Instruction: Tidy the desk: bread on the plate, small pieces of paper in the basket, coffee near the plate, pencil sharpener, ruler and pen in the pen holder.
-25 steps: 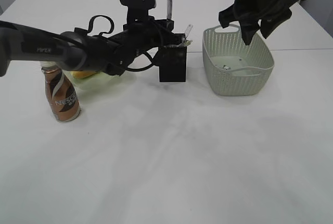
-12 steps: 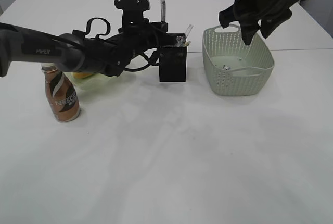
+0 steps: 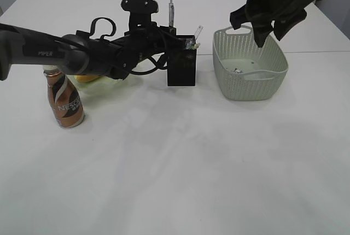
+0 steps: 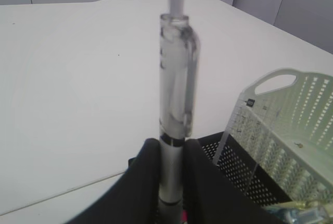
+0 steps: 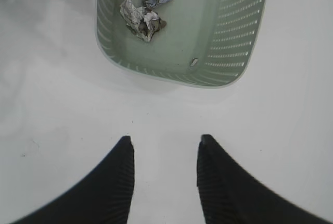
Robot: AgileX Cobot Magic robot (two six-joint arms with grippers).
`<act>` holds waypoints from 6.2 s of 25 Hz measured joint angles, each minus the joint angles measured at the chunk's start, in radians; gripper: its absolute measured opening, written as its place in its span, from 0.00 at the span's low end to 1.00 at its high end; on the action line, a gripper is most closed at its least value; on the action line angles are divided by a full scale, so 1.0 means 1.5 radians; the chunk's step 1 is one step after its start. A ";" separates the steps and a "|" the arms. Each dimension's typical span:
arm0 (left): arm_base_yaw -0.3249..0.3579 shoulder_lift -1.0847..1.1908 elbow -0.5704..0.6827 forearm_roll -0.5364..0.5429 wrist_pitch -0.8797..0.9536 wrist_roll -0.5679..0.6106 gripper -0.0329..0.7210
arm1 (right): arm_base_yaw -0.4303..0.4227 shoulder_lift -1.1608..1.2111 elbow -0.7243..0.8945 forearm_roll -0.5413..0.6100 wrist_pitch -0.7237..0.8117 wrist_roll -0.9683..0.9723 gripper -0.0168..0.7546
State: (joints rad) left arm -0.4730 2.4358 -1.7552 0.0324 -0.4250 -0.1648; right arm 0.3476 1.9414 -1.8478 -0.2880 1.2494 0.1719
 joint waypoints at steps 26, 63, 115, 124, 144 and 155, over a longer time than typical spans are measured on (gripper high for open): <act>-0.004 0.000 -0.002 0.055 0.016 -0.093 0.27 | 0.000 0.000 0.000 0.000 -0.004 0.000 0.45; -0.004 -0.223 -0.093 0.133 0.695 -0.115 0.48 | 0.000 0.000 0.000 0.001 -0.054 0.067 0.45; -0.005 -0.735 0.047 0.005 1.125 0.056 0.54 | 0.071 -0.096 -0.023 -0.004 -0.003 0.123 0.56; -0.005 -1.017 0.306 0.012 1.115 0.056 0.42 | 0.135 -0.201 -0.012 -0.008 0.004 0.125 0.56; -0.005 -1.483 0.720 0.026 1.072 0.147 0.39 | 0.161 -0.691 0.575 -0.042 -0.139 0.173 0.56; -0.005 -1.606 0.825 -0.022 1.036 0.151 0.39 | 0.161 -1.117 0.768 -0.041 -0.151 0.176 0.56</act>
State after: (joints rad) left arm -0.4807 0.0274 -0.5181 0.0000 1.1293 0.0620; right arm 0.5894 0.2660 -0.6961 -0.3495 1.0237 0.4357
